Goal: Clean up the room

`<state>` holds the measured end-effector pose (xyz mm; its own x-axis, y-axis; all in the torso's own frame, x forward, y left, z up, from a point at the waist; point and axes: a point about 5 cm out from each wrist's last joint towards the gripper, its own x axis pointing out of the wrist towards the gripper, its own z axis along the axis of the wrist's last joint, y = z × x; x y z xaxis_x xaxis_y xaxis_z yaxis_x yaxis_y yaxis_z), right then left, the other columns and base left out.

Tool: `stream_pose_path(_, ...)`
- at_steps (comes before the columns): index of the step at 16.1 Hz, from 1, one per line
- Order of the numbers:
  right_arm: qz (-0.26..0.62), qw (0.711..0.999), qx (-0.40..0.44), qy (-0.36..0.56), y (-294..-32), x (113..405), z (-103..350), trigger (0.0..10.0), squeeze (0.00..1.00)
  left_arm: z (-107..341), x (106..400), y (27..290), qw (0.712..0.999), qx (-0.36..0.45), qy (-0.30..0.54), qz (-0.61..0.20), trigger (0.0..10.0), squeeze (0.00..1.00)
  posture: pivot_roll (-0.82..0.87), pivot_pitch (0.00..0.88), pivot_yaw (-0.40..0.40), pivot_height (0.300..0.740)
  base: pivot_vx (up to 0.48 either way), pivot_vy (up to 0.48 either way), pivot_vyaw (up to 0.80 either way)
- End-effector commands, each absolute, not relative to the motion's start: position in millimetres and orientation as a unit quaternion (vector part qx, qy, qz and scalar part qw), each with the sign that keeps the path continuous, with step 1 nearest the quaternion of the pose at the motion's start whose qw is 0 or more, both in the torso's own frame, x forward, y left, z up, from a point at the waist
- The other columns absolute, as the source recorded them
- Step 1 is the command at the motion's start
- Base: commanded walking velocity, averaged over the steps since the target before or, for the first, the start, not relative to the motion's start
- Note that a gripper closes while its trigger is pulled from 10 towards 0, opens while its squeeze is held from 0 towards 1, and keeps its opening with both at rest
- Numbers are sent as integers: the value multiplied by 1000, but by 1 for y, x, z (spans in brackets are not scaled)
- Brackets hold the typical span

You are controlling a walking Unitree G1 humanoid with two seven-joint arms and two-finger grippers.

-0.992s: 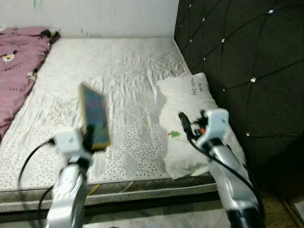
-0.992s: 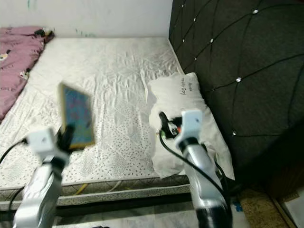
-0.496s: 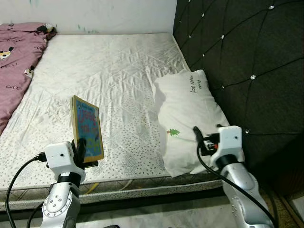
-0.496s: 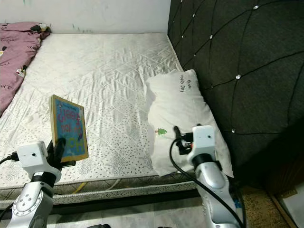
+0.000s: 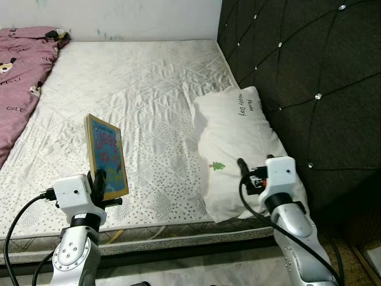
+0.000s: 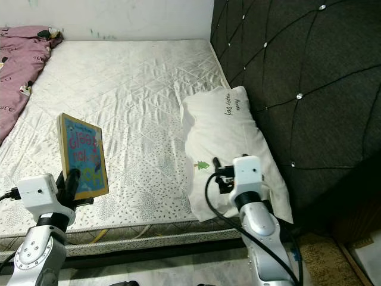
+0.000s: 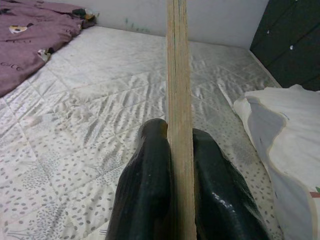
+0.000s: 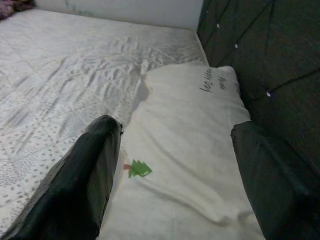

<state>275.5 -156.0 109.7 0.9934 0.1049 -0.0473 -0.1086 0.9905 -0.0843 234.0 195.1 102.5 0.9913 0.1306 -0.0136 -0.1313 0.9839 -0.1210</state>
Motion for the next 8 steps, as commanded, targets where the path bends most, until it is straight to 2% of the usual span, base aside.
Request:
stream_pose_path(1, 47, 998, -41, 24, -159, 277, 111, 10000, 0, 109, 235, 192, 997, -53, -11, 61, 10000, 0, 25, 117, -19, 740, 0, 0, 0)
stream_pose_path(2, 52, 998, -18, 28, -159, 278, 110, 10000, 0, 109, 237, 192, 997, -54, -10, 58, 10000, 0, 25, 114, -18, 740, 0, 0, 0)
stream_pose_path(8, 58, 998, -5, 31, -155, 280, 110, 10000, 0, 111, 241, 189, 997, -54, -13, 51, 10000, 0, 25, 109, -16, 740, 0, 0, -800)
